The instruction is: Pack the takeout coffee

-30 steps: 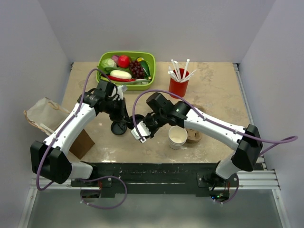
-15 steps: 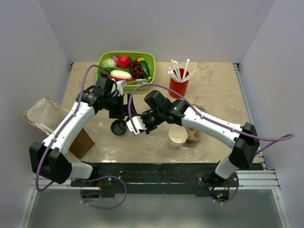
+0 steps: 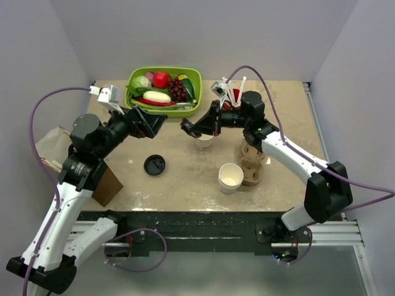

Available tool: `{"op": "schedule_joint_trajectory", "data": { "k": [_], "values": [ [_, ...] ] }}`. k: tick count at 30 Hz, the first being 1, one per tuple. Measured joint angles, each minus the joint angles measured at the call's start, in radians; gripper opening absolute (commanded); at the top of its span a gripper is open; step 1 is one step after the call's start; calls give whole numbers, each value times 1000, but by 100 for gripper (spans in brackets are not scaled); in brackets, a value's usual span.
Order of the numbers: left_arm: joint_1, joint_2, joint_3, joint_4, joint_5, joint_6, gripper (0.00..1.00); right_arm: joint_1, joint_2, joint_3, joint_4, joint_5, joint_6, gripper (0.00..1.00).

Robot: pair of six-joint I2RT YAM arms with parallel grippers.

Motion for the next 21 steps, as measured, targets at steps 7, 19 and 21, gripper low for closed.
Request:
{"op": "schedule_joint_trajectory", "data": {
  "k": [7,19,21],
  "values": [
    [0,147,-69,121,11,-3,100,-108,-10,-91,114,49,409,0],
    [0,470,-105,223,155,-10,100,-244,5,-197,165,193,616,0],
    [-2,499,-105,241,172,-10,100,-249,34,-198,189,206,637,0]
  ]
}}
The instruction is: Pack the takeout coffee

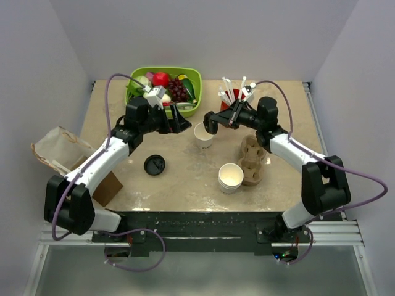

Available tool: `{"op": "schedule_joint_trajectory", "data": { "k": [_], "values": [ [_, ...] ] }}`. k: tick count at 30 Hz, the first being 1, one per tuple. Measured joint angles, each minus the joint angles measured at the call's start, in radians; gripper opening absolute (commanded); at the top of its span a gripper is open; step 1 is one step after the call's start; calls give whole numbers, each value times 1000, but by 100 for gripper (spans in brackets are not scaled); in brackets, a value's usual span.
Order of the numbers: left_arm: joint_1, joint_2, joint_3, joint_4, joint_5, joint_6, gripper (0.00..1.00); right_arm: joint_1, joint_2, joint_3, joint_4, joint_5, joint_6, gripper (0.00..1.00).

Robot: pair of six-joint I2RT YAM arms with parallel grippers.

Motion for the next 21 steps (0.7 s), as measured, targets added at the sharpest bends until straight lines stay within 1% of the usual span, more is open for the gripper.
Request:
{"op": "schedule_joint_trajectory", "data": {
  "k": [5,11,21],
  "values": [
    [-19,106,17,17,6,2,100,-1,61,0,28,35,31,0],
    [-43,227,83,-18,-24,8,100,-1,117,-4,103,46,92,0],
    [-52,316,146,-28,-48,-19,100,-1,177,-26,174,63,146,2]
  ]
}}
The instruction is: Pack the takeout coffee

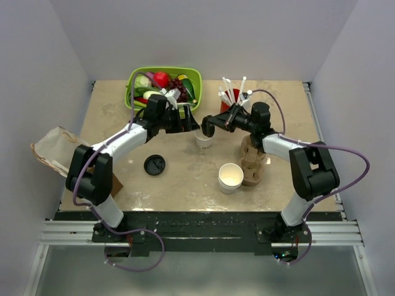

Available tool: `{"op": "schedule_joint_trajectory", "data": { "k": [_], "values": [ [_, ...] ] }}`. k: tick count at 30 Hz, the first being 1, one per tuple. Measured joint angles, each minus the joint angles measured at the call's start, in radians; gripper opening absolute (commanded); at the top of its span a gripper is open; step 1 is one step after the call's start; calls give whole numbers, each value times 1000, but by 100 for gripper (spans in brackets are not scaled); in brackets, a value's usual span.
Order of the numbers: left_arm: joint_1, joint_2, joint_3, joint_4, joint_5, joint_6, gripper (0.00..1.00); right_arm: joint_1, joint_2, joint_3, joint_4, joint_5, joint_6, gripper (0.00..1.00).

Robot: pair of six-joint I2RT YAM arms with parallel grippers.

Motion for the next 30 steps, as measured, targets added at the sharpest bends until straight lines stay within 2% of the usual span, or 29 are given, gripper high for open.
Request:
{"op": "schedule_joint_trajectory", "data": {
  "k": [5,10,16,20,30],
  "values": [
    [0,34,3,-5,3,-14,100,1,28,-7,11,-1,20,2],
    [-2,45,13,-11,2,-31,100,1,49,-7,42,-3,42,7],
    [-11,57,21,-13,2,-34,100,1,53,-7,48,-3,52,24],
    [-14,64,29,-17,2,-34,100,1,53,-7,42,-1,43,30],
    [-26,82,54,-36,-10,-34,100,1,33,-3,-95,36,-63,38]
  ]
}}
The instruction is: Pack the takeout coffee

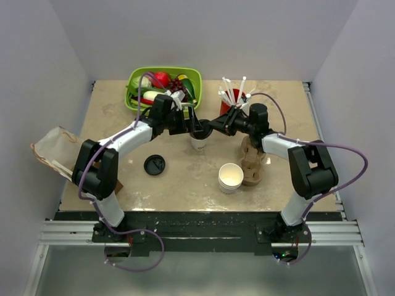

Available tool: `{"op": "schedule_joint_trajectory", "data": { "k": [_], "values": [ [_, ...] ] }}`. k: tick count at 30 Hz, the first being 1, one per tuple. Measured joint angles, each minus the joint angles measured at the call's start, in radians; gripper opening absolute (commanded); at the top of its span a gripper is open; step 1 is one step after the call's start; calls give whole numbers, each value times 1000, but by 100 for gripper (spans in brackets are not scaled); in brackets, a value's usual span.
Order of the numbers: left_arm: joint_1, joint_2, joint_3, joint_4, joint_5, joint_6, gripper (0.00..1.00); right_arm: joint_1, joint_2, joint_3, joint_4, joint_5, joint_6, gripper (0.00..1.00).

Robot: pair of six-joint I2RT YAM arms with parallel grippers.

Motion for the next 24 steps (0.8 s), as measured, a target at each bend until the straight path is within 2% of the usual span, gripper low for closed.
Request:
{"op": "schedule_joint_trajectory", "data": {
  "k": [9,24],
  "values": [
    [-5,4,7,-7,-7,0,100,0,-49,30,-136,69,-104,41],
    [-5,14,7,1,3,-14,95,4,-21,100,-251,58,-217,41]
  ]
}}
